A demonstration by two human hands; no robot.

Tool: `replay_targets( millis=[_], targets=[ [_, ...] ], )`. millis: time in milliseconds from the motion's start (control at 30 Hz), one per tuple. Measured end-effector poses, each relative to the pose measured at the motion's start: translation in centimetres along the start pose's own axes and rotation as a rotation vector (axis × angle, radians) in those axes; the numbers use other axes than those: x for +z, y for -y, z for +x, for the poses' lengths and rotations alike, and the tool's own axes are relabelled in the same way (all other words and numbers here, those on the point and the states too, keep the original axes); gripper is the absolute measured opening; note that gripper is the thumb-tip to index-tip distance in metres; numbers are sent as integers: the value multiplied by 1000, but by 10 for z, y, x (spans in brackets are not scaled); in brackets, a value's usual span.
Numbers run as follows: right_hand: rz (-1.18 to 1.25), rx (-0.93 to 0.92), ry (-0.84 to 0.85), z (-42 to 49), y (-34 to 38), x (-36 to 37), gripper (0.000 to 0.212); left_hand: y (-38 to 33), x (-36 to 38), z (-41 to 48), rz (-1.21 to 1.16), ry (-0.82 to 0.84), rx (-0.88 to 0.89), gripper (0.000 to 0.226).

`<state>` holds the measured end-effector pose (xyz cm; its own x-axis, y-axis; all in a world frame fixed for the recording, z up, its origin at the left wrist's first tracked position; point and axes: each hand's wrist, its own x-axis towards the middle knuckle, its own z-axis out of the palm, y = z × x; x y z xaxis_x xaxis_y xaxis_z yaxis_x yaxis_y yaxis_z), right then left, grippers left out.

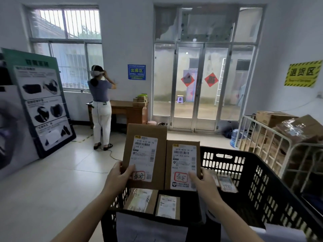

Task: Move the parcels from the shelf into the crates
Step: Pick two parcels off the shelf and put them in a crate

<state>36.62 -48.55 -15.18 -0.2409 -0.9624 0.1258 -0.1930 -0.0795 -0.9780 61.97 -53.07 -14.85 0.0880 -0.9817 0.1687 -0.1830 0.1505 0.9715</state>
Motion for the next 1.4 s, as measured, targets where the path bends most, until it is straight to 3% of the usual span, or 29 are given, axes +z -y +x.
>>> replay_targets(
  millis=[233,467,833,1033,1233,1400],
  targets=[
    [23,102,-38,51,-25,21,18,26,14,56,122,2,-98,21],
    [-38,282,-143,114,-61,41,22,67,39,129,236,114,-257,33],
    [-82,439,-204,197,-112,72,22,110,75,211,335,239,-483,36],
    [-79,449,-217,215,-130,79,14,125,85,235,288,251,-553,38],
    [-104,473,-222,230,-142,92,29,132,81,244,188,208,-653,36],
    [-125,461,-220,238,-149,92,32,136,83,245,237,170,-602,33]
  ],
)
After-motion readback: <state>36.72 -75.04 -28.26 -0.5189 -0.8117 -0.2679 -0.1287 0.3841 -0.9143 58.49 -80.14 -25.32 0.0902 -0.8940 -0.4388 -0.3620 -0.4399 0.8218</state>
